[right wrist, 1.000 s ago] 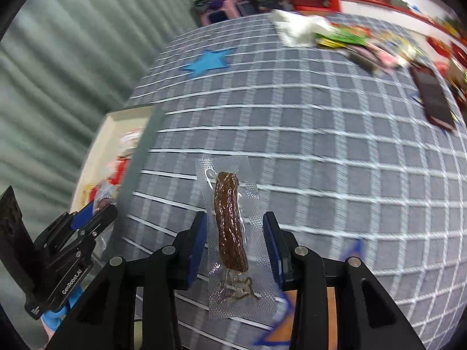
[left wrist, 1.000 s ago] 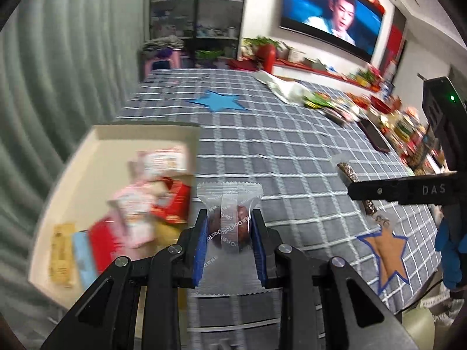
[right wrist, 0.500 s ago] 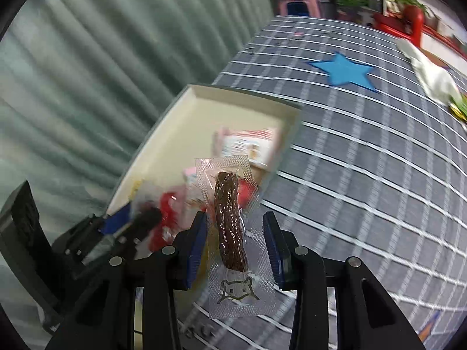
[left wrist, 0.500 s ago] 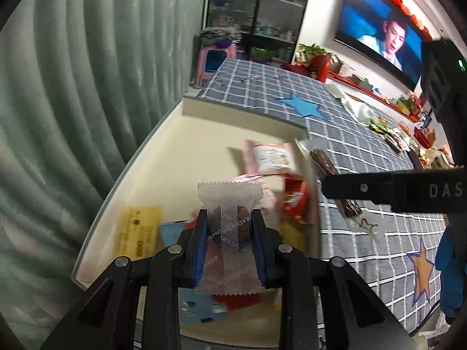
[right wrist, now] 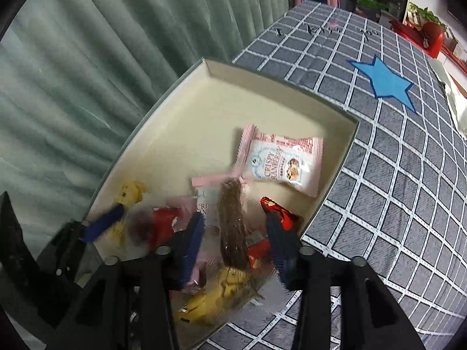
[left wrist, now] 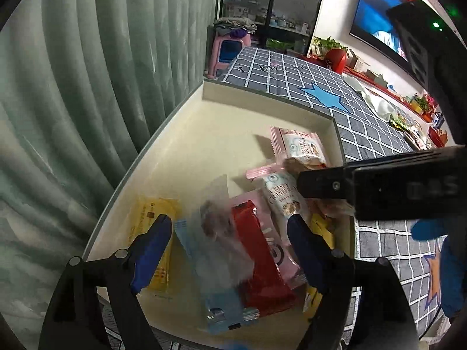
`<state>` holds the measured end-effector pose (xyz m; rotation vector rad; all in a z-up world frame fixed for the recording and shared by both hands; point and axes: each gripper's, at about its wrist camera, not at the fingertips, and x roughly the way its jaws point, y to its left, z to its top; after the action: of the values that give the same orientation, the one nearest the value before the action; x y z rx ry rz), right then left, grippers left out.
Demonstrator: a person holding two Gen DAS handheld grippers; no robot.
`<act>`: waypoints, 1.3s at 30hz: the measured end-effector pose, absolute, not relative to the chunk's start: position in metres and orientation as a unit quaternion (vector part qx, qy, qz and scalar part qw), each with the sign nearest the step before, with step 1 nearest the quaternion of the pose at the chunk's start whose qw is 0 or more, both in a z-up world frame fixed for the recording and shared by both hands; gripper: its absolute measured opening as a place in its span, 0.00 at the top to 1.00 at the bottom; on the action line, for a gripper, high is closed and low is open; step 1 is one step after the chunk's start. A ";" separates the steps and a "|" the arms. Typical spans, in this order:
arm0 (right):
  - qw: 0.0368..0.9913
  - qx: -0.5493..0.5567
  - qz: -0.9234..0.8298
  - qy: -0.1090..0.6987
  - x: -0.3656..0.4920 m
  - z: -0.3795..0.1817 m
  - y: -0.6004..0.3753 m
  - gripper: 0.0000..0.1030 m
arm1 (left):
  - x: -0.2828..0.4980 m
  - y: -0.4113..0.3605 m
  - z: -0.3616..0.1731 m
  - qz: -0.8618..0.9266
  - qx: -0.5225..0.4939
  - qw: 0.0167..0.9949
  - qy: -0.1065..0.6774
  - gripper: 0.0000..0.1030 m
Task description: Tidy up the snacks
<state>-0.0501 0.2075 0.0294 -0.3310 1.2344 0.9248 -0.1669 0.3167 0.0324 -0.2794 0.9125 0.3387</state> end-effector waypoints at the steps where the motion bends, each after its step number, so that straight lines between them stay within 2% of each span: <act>1: 0.716 -0.155 0.406 0.546 -0.050 0.032 0.205 0.12 | -0.166 0.316 0.032 0.157 -0.136 0.872 0.443 0.18; 2: 0.726 -0.159 0.401 0.536 -0.051 0.034 0.203 0.03 | -0.165 0.317 0.033 0.154 -0.139 0.871 0.446 0.17; 7: 0.736 -0.188 0.390 0.520 -0.051 0.048 0.192 0.03 | -0.165 0.310 0.040 0.161 -0.122 0.867 0.455 0.08; 23: 0.723 -0.188 0.400 0.531 -0.061 0.062 0.167 0.01 | -0.174 0.283 0.054 0.205 -0.053 0.855 0.473 0.08; 39: 0.718 -0.198 0.409 0.528 -0.074 0.056 0.165 0.01 | -0.177 0.281 0.050 0.205 -0.051 0.848 0.486 0.08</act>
<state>-0.0738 0.1651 0.0557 -0.4373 1.1685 0.9045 -0.1768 0.2810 0.0500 -0.1074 1.0254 0.4312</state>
